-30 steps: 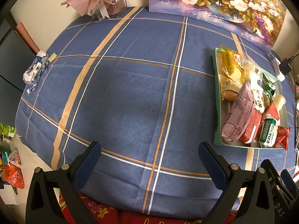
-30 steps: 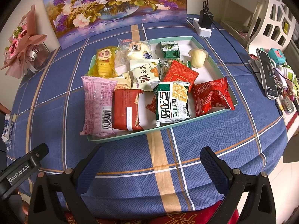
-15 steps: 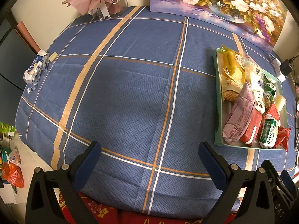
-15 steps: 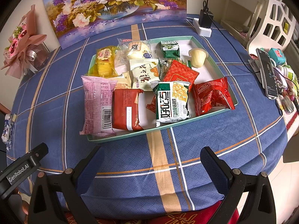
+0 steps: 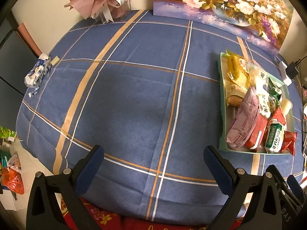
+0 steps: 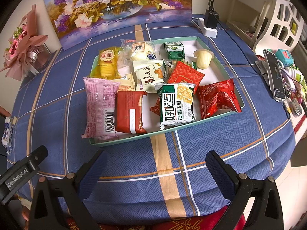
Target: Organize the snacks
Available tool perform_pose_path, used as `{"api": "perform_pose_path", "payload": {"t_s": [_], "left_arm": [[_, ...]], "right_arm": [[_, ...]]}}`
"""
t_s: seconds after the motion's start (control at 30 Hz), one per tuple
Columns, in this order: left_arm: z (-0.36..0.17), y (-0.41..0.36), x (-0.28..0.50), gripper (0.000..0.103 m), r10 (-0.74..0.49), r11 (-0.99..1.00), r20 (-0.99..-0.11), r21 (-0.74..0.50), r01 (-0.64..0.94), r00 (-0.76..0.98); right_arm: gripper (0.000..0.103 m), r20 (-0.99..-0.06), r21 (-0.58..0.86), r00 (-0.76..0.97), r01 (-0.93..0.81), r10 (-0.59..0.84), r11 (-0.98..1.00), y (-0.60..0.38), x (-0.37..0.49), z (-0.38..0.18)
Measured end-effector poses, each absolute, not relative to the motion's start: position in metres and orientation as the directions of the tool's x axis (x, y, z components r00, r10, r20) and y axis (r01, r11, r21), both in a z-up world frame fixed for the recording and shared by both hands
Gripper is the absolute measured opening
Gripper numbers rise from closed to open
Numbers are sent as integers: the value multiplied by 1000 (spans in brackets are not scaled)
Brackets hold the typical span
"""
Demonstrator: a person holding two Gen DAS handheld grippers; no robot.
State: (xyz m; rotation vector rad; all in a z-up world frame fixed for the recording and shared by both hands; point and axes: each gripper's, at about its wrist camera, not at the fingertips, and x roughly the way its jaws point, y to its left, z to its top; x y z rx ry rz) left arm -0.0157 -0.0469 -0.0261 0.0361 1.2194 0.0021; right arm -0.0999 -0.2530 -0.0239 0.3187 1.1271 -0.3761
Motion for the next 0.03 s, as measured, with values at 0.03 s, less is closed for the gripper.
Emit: {"api": "perform_pose_path", "payload": {"t_s": [0.03], "left_arm": [[-27, -48, -15, 103, 19, 999, -940, 27, 19, 340]], "right_arm": [[103, -916, 58, 379, 446, -130, 893, -253, -100, -24]]}}
